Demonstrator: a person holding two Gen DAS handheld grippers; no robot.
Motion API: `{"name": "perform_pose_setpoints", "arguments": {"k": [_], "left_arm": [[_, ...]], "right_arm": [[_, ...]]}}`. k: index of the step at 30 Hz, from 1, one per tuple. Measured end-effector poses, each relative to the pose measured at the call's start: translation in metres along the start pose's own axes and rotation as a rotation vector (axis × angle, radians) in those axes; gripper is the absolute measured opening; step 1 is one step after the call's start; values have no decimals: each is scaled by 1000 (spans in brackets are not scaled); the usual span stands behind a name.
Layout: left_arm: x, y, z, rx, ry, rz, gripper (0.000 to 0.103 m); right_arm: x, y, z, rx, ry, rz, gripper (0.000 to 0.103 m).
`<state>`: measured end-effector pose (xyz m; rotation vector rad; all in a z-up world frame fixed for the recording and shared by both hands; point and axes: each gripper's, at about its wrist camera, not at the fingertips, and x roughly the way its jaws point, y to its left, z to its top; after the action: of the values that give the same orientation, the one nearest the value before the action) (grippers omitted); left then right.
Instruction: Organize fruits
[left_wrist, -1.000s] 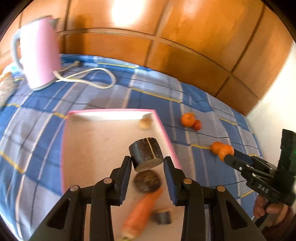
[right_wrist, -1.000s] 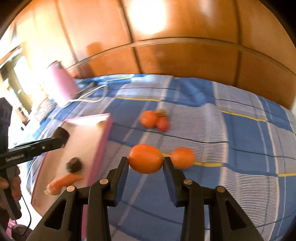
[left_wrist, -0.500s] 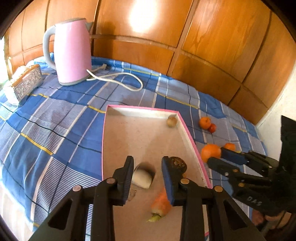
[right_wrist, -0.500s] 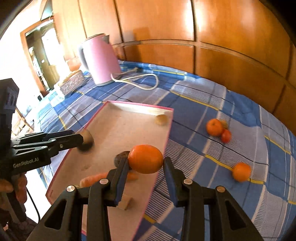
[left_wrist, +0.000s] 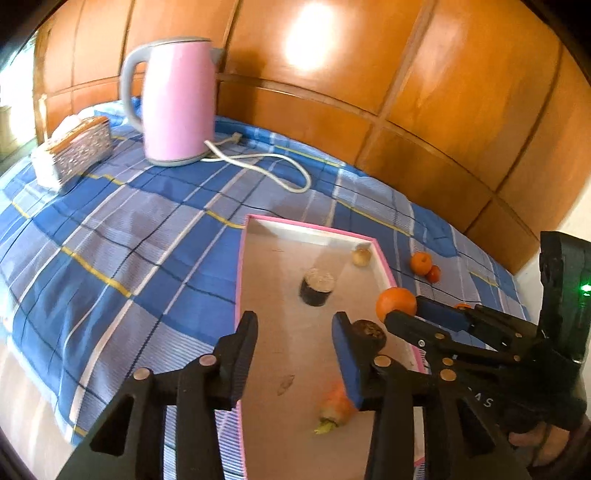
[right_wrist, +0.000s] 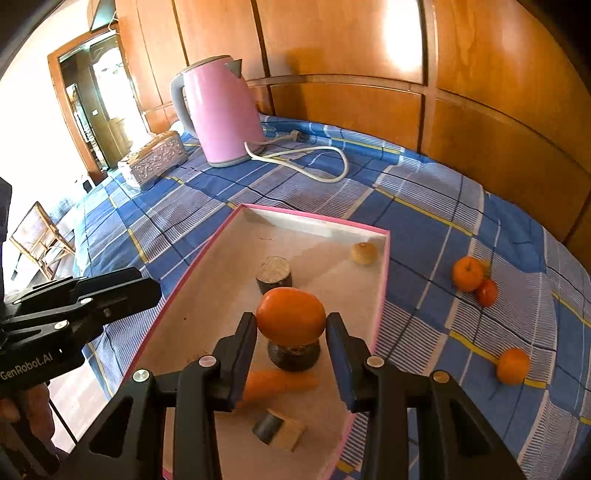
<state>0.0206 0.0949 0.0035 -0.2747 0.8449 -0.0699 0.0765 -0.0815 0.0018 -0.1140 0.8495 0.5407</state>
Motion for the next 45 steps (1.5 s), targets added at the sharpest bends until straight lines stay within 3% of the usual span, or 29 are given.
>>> {"name": "perform_pose_setpoints", "arguments": {"k": [4, 15, 19, 21, 28, 34, 45], "left_arm": [[0, 11, -3, -31, 7, 17, 50], [6, 23, -13, -70, 35, 35, 50], [7, 18, -13, -67, 44, 1, 68], [6, 11, -14, -50, 42, -9, 72], [6, -15, -15, -1, 43, -31, 72], [3, -38, -16, 89, 29, -10, 72], [9, -66, -32, 161, 61, -7, 72]], "right_arm": [[4, 2, 1, 20, 5, 39, 43], [-8, -22, -23, 129, 8, 3, 46], [-15, -31, -32, 163, -1, -18, 46], [-18, -37, -37, 182, -5, -27, 46], [-24, -52, -49, 238, -6, -44, 46], [-28, -62, -56, 267, -9, -56, 46], [-40, -77, -67, 319, -38, -90, 46]]}}
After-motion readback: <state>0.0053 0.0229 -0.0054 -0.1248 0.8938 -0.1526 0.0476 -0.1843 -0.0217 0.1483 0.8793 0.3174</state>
